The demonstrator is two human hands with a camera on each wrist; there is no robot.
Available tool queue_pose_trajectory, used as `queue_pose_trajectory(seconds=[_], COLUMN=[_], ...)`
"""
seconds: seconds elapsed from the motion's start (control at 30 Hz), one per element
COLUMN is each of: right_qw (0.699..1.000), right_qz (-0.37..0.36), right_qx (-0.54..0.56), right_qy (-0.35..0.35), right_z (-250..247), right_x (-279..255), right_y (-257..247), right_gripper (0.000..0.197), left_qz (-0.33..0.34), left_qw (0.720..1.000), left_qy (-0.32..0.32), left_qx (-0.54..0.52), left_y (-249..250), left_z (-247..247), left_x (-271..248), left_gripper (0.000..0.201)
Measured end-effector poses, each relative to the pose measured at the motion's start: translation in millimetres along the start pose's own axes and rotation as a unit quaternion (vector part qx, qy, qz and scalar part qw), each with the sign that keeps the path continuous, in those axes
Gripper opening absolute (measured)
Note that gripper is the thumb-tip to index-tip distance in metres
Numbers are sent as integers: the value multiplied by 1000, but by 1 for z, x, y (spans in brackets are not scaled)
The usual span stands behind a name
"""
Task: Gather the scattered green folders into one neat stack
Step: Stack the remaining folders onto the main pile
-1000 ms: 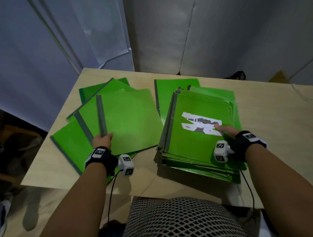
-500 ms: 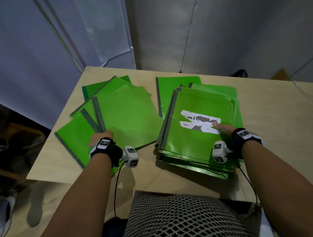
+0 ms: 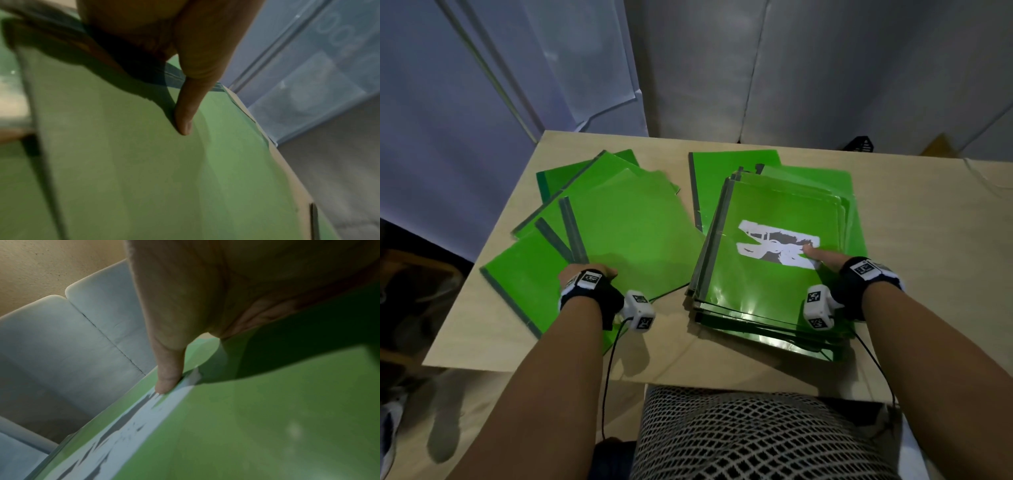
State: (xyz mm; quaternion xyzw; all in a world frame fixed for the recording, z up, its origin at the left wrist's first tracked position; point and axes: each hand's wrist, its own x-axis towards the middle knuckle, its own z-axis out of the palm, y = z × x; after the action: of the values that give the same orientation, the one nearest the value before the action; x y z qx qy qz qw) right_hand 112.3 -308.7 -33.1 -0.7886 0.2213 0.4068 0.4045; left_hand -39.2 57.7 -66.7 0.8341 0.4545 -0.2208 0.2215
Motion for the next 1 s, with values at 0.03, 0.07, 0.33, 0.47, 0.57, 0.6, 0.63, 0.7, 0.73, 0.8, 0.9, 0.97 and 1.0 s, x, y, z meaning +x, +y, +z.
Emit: queue_pose_trajectory(seconds=[0.03,0.07,0.33,0.47,0.57,0.6,0.63,0.7,0.73,0.8,0.9,0.97,1.0], right_qw=[1000,1000,1000,1000,1000,1000,1000,1000,1000,997,990,990,991], right_qz=[2,6,15,9,5,6,7,6,-2,-21,-14,-9,-15], right_qx=[-5,-8,-7,-3,9,13,13,5,12,69,139,135,128], right_qy=[-3,-7,-8,-7,-7,-9,-7,-7,-5,5,26,30,27], right_z=[-1,-3,-6,-5,-6,-6,-6,-6,-9,-16,-21,-17,-16], right_x=[3,4,13,15,19,20,20,23,28,45,37,24,23], right_y=[1,2,2,5,7,8,8,10,13,20,20,16,16], right_gripper=[71,75,77,79,81,80,79,75,71,55,63,78,80], left_qz=[-13,-22,-48,-17,7,24,52,104,128,173,146,151,164], left_qw=[999,996,876,827,792,789,805,837,854,897,943,954,960], left_qy=[-11,-34,-23,-20,-86,-110,-115,-108,-112,-127,-148,-143,-124], left_qx=[-42,-77,-479,-562,-604,-604,-580,-526,-492,-388,-260,-217,-187], left_y=[-2,-3,8,27,48,55,62,75,81,91,100,107,113], left_z=[-2,-2,-44,-73,-72,-68,-62,-48,-40,-22,5,25,35], left_x=[3,7,38,36,26,19,14,6,3,-9,-28,-37,-41], left_gripper=[70,69,57,67,55,49,39,19,19,34,51,58,60])
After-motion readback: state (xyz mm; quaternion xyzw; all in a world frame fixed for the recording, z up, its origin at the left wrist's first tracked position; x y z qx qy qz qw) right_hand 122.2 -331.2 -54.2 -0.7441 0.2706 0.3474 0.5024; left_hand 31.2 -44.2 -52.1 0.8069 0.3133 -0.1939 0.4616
